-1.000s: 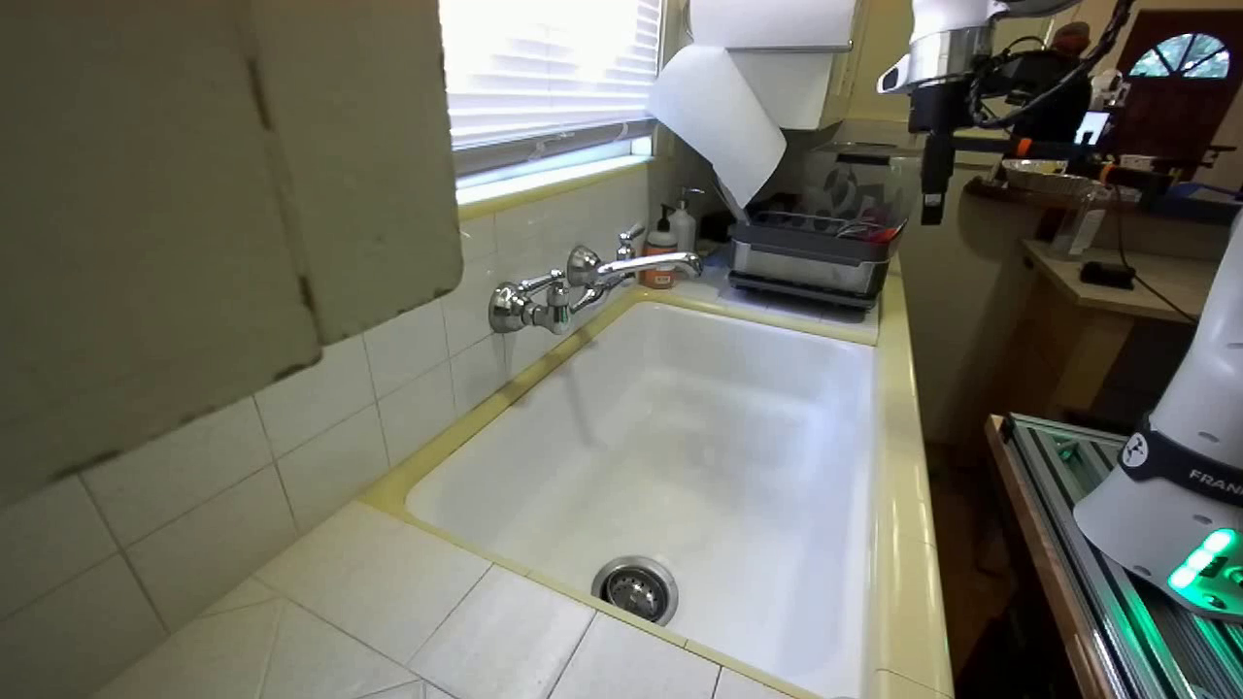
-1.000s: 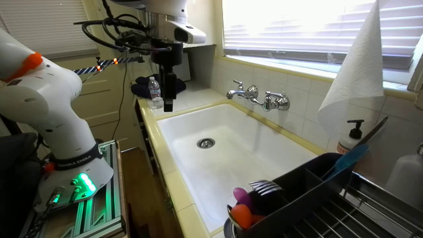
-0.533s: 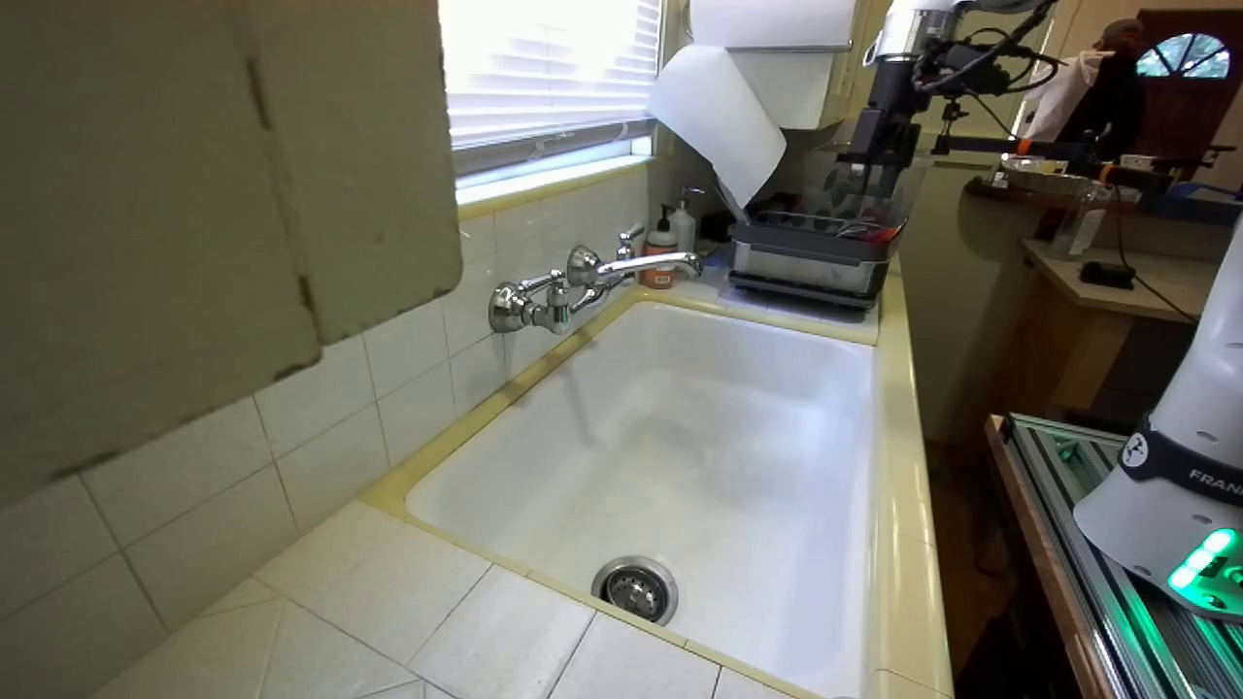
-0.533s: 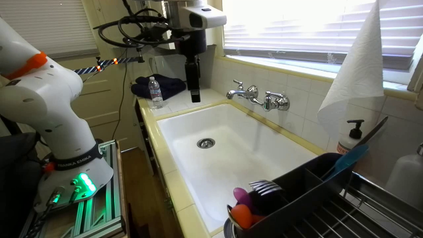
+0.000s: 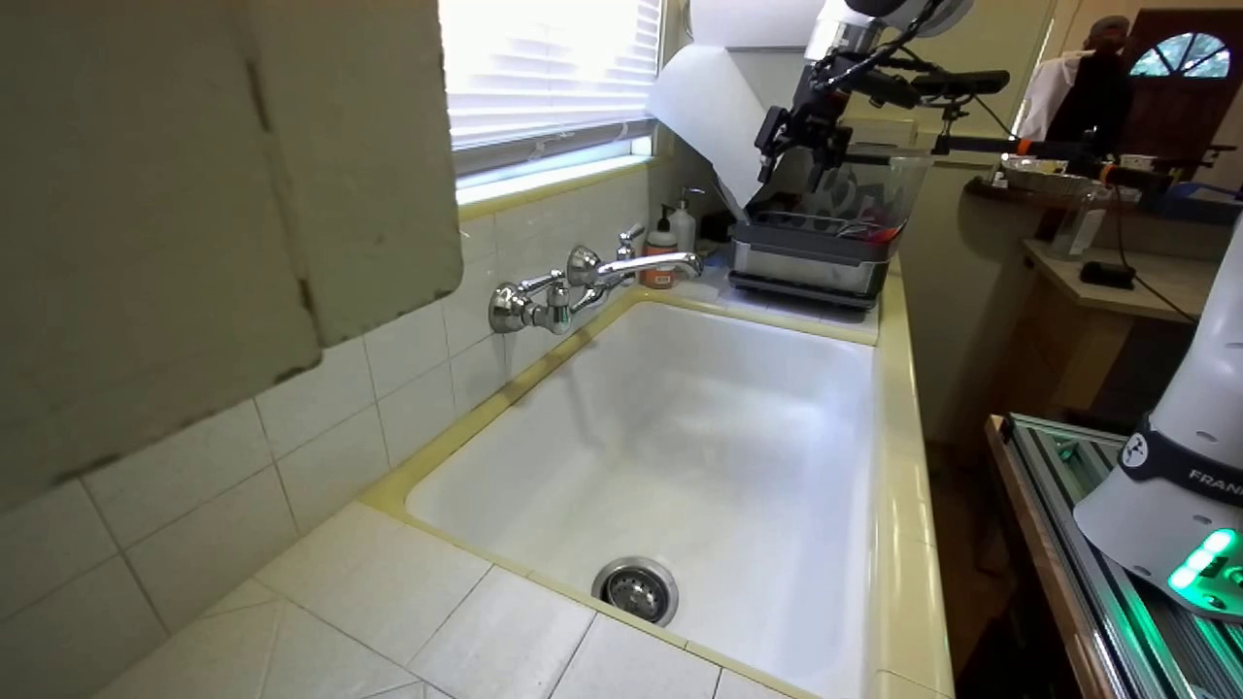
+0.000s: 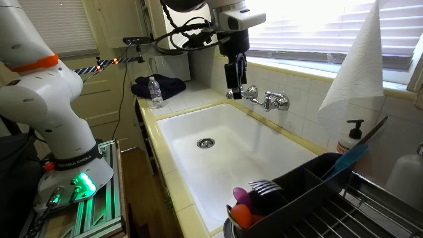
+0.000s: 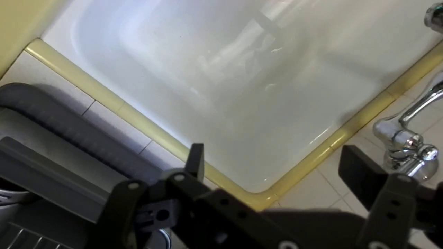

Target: Open the tap

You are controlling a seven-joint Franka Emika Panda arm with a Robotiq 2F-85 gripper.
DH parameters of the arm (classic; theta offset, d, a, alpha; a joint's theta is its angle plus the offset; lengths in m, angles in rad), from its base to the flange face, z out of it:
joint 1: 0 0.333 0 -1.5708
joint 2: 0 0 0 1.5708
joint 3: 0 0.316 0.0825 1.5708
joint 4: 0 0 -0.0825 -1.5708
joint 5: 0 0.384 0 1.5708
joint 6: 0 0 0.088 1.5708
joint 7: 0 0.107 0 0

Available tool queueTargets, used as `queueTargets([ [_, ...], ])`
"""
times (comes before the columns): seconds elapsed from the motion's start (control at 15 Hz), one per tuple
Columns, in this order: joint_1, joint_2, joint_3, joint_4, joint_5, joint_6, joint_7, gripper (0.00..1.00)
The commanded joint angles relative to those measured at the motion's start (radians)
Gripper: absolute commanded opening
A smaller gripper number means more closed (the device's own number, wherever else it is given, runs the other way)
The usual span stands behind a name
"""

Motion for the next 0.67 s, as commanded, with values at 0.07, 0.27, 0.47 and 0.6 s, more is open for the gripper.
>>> queueTargets([
  [0.07, -0.014, 0.008, 0.015, 0.006, 0.003, -0.003, -0.005, 1.00],
  [0.27, -0.018, -0.005, 0.013, 0.006, 0.003, -0.004, -0.009, 1.00],
  [0.47, -0.016, 0.045, 0.017, 0.040, 0.095, 0.015, 0.131, 1.00],
  [0.6, -0.011, 0.071, 0.025, 0.055, 0.146, 0.029, 0.208, 1.00],
])
